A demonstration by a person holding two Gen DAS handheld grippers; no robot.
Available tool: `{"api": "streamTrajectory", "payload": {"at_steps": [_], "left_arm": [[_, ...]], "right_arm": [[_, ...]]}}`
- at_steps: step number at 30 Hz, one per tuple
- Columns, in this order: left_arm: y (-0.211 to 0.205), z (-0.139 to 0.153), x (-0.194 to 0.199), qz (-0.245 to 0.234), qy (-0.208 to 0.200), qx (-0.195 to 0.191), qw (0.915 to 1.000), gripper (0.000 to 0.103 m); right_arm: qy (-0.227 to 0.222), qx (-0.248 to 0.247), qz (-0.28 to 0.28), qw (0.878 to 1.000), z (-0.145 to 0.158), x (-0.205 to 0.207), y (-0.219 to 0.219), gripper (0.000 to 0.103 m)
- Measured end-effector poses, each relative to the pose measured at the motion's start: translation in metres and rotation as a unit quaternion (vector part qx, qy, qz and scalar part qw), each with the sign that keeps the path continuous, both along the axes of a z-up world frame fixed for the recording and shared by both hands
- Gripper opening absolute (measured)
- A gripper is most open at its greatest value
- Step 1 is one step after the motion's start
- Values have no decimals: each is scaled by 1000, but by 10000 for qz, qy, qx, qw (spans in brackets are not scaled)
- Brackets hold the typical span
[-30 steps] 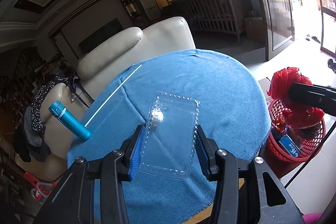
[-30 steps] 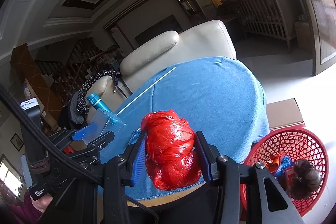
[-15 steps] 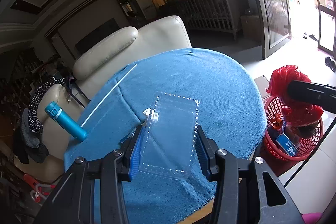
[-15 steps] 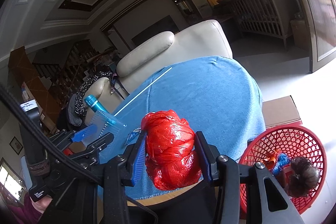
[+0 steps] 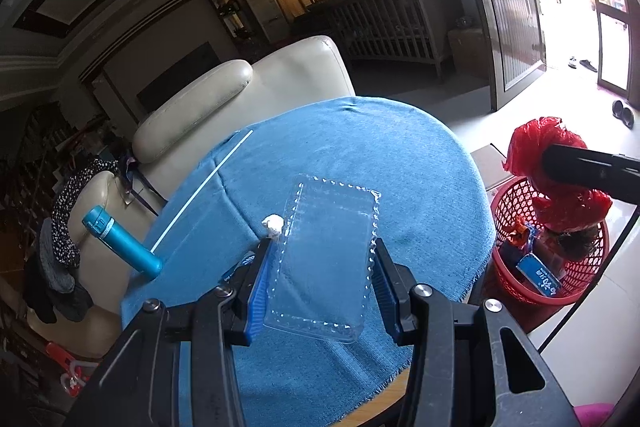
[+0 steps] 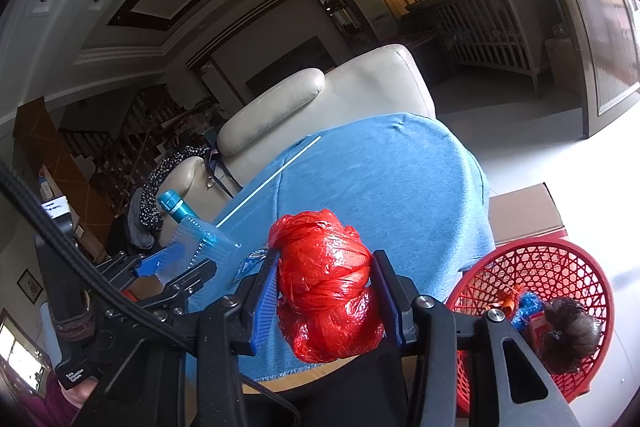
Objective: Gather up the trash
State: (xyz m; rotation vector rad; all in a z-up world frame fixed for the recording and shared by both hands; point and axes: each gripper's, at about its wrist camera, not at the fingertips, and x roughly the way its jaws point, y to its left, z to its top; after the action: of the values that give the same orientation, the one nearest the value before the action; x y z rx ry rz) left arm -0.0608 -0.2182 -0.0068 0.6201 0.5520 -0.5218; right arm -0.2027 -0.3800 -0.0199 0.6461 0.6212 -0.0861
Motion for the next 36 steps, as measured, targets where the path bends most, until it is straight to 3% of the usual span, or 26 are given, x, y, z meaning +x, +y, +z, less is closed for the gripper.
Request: {"api": "streamTrajectory", "payload": {"at_steps": [18,36], "left_arm": [[-5,3,-3,-151,258,-91,9995,49],[-12,1,-5,-189,195,-40,9996,49]], "right_arm": [[-5,30,-100,9999,-1,-5,-7,47],[12,20,-133,9999,-1,-7,-10,48]]}}
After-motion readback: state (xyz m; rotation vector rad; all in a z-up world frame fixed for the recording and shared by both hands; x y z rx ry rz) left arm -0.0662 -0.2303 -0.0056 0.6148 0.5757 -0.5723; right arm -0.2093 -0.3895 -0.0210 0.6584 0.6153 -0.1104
